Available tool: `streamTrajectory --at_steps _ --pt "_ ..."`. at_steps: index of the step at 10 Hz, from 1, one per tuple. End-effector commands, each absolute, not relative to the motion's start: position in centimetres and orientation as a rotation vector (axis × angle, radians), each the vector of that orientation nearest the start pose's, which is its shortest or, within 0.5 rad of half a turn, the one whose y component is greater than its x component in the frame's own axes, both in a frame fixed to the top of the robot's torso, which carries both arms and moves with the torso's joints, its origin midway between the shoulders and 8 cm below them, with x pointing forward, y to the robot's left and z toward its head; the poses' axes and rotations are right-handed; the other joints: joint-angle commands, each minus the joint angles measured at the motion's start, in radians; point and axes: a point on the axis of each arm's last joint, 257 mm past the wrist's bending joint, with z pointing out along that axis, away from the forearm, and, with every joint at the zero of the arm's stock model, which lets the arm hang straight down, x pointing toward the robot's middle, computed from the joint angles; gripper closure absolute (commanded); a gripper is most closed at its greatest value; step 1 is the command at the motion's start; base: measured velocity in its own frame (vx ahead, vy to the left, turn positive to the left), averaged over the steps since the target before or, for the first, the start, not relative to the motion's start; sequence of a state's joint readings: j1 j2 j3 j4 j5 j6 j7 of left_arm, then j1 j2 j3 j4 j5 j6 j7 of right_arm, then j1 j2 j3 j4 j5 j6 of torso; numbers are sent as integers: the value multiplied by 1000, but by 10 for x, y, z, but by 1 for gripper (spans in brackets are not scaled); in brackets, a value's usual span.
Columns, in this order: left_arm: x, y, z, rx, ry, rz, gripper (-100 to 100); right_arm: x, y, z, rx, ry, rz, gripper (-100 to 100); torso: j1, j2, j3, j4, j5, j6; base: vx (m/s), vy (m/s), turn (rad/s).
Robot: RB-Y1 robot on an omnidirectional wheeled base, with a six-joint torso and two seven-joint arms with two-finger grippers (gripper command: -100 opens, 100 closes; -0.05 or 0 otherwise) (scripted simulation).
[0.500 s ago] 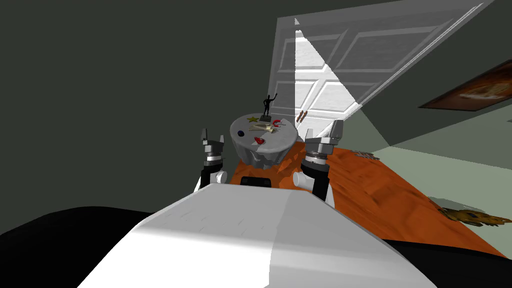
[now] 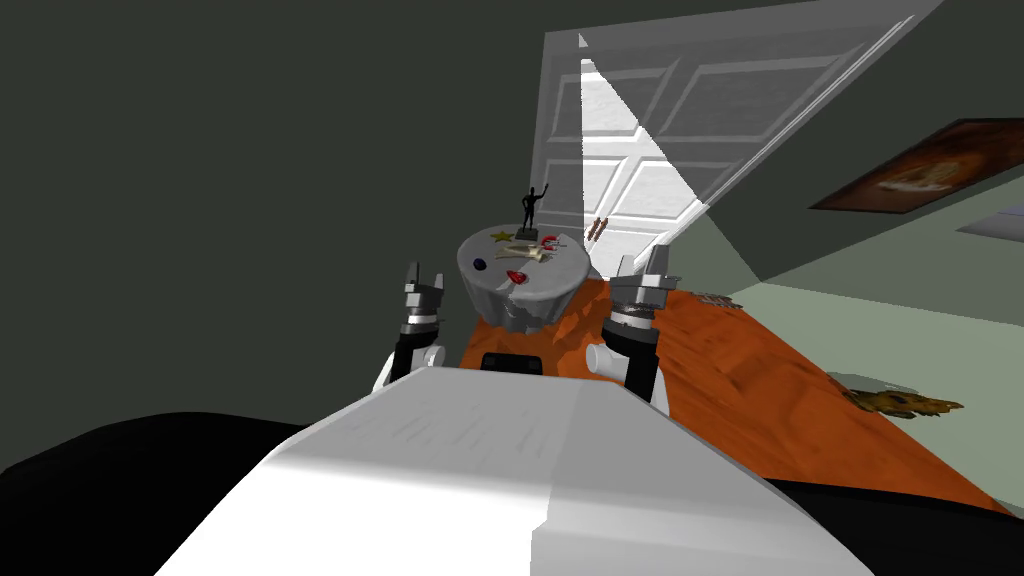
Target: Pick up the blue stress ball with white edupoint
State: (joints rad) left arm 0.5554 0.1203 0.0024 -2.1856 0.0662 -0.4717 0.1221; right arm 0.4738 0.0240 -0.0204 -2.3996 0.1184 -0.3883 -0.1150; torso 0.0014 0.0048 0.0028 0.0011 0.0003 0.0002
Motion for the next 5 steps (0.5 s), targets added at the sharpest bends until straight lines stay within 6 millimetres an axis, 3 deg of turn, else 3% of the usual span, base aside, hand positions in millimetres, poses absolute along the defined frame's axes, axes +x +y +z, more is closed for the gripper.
streamTrajectory --at_steps 1,5 --pt "358 297 -48 -800 795 -1356 -100 339 -272 64 623 604 1319 0 0 0 0 0 0 0 -63 8 -130" --pt "359 321 -69 -765 922 -1267 -100 339 -272 64 623 604 1319 0 2 -1 -1 0 0 0 -54 28 -201"
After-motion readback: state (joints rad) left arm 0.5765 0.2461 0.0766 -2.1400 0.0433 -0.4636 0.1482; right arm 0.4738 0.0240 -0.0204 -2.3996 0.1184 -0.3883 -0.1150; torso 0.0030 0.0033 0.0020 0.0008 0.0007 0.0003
